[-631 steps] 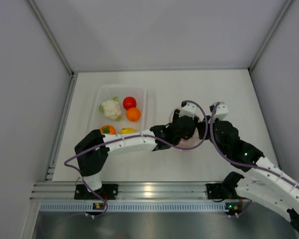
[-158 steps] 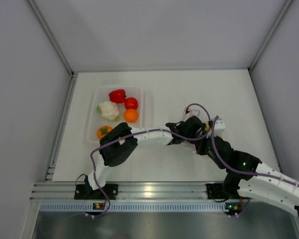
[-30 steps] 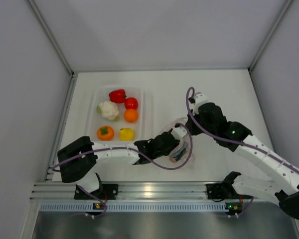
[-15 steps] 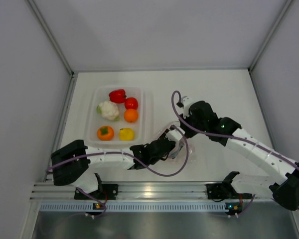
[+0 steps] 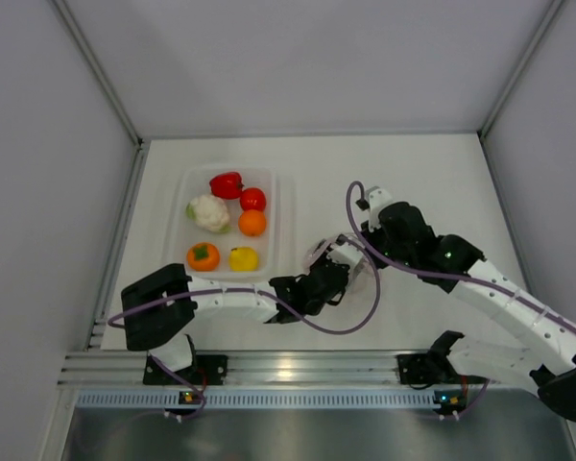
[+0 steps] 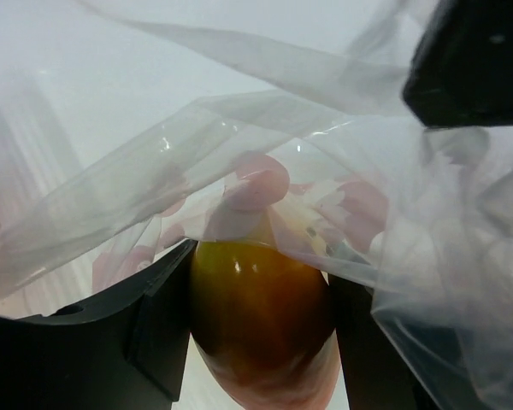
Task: Open the zip-top bag and remove the fake food
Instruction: Pick up the fake fruit from the zipper food storage bag.
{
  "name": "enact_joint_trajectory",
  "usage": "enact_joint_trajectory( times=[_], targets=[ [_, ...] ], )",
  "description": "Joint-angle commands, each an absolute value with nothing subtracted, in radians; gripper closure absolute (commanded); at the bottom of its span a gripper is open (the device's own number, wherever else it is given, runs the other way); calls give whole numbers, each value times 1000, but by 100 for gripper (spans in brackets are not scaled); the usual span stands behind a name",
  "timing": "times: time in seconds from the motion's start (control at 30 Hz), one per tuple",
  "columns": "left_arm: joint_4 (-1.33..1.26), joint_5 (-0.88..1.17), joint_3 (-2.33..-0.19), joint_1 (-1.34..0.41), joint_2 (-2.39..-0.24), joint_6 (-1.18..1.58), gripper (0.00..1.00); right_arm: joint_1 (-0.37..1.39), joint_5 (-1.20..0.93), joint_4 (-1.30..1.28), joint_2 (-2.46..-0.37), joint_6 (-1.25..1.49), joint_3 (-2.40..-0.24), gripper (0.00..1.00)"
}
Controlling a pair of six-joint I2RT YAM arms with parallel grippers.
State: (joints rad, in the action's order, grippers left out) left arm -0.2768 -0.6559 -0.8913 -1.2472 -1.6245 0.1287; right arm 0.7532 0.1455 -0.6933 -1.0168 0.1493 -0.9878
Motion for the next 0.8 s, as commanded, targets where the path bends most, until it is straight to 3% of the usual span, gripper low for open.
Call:
enact_joint_trajectory(
  times=[0.0,0.77],
  targets=[
    [-265,-750,-939,-1232,-1646,147,100,767,193,-781,-977,149,-991,100],
    [-97,-729,-982,-1109,-1648,336,100,770,143,-821,-976,166,-983,100]
  ],
)
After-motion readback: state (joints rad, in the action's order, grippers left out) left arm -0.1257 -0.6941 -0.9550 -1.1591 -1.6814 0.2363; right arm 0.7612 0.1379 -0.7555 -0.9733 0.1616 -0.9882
